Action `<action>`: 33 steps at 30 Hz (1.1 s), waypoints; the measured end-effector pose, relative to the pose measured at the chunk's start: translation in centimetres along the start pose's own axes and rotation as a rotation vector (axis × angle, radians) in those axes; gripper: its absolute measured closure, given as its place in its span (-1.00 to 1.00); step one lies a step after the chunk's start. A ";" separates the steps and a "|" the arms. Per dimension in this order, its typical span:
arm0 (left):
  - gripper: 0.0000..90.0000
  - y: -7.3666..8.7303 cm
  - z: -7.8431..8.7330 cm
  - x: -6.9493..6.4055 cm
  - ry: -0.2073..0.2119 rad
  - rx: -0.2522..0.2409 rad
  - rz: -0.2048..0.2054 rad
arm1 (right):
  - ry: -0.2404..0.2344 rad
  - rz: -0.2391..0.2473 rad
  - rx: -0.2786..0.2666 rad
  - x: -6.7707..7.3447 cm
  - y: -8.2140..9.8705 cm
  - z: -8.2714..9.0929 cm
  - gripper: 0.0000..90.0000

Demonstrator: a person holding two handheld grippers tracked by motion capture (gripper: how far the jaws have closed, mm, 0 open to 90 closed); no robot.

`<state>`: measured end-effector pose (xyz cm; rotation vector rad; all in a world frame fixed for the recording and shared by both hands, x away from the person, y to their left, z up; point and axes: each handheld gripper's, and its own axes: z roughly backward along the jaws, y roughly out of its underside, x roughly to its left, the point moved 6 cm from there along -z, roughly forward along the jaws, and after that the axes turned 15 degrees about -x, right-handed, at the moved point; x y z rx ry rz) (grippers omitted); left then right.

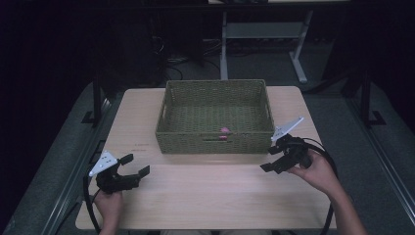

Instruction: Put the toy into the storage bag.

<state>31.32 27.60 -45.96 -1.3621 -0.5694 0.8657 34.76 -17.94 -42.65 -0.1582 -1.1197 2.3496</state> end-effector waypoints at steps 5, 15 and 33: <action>-0.69 0.0 0.0 0.0 -0.001 -0.001 0.001 | 0.005 -0.003 -0.002 0.4 1.2 -0.1 -0.41; -0.69 0.1 0.0 0.0 0.001 0.004 -0.003 | 0.017 -0.032 -0.007 0.8 3.4 0.0 -0.42; -0.69 0.1 0.1 0.0 0.002 0.004 -0.003 | 0.038 -0.067 -0.015 1.5 6.1 0.1 -0.42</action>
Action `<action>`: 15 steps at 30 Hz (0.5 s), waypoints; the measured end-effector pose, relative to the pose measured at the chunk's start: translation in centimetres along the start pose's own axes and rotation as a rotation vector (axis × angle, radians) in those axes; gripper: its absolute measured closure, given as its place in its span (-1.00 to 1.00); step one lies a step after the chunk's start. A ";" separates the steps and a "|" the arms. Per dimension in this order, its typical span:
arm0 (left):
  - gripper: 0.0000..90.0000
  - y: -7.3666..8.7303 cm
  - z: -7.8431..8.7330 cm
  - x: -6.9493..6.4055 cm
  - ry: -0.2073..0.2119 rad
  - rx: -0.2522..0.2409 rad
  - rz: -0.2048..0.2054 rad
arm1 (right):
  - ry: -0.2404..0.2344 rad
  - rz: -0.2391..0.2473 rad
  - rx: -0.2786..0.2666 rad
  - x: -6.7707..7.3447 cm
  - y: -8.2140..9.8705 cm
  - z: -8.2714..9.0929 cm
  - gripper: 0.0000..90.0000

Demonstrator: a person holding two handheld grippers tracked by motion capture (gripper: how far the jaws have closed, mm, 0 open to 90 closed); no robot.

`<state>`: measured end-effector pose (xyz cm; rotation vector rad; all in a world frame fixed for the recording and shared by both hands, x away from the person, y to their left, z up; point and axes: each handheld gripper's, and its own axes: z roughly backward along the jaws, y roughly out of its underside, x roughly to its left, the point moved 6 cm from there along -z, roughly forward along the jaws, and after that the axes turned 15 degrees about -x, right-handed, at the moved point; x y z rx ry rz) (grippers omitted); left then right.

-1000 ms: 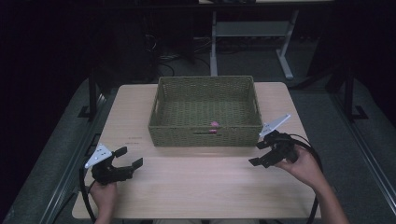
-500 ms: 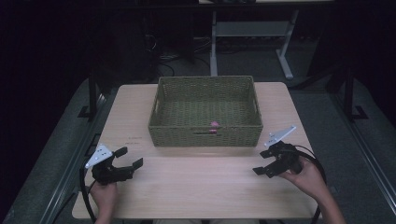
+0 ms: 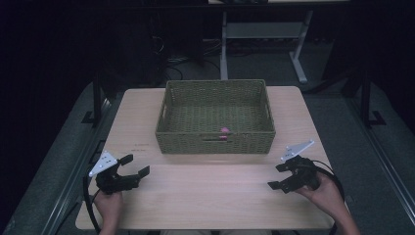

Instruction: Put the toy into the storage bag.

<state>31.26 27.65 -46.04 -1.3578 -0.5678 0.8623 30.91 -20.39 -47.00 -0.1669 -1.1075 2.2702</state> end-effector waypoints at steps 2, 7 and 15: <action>-0.69 0.0 0.0 0.0 -0.001 0.001 -0.002 | 0.002 0.000 0.000 0.1 0.3 0.0 -0.42; -0.69 0.0 0.0 0.0 -0.002 0.001 -0.001 | 0.010 -0.010 -0.006 0.3 1.2 -0.1 -0.42; -0.69 0.0 0.0 0.0 -0.001 0.001 0.001 | 0.027 -0.019 -0.021 0.7 2.4 0.2 -0.42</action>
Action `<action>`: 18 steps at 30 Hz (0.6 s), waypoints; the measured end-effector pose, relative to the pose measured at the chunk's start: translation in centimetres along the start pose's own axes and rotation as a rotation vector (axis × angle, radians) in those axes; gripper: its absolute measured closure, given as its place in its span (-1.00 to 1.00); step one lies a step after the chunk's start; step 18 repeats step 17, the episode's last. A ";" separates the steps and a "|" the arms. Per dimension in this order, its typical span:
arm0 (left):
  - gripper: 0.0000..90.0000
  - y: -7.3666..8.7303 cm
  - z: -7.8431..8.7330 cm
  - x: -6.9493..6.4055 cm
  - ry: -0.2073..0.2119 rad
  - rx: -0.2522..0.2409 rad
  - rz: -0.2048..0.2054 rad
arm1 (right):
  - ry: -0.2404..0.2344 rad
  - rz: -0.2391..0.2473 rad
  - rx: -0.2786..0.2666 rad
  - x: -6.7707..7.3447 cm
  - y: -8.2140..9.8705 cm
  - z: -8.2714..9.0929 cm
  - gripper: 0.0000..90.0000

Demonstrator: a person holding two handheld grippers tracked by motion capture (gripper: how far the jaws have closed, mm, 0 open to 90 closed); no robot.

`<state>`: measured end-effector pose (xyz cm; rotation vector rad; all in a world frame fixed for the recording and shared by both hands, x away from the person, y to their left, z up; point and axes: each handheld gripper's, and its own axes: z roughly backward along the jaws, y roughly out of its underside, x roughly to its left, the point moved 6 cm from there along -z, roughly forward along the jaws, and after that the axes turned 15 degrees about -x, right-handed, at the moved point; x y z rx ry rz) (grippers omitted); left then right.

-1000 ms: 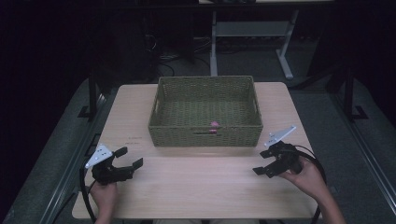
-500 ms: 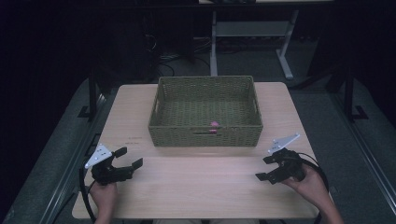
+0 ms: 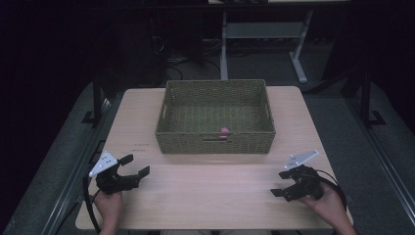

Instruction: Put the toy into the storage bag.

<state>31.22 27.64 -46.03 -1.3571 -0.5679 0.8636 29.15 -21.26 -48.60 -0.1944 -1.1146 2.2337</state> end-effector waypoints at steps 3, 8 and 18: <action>-0.69 0.0 0.0 0.0 0.002 0.002 -0.003 | 0.007 -0.003 -0.008 0.2 0.4 0.3 -0.42; -0.69 0.0 -0.1 -0.1 0.002 0.002 -0.005 | 0.026 0.009 -0.019 0.7 1.0 0.6 -0.42; -0.69 0.0 -0.2 0.0 -0.004 0.002 -0.008 | 0.045 0.021 -0.031 1.5 1.6 0.6 -0.42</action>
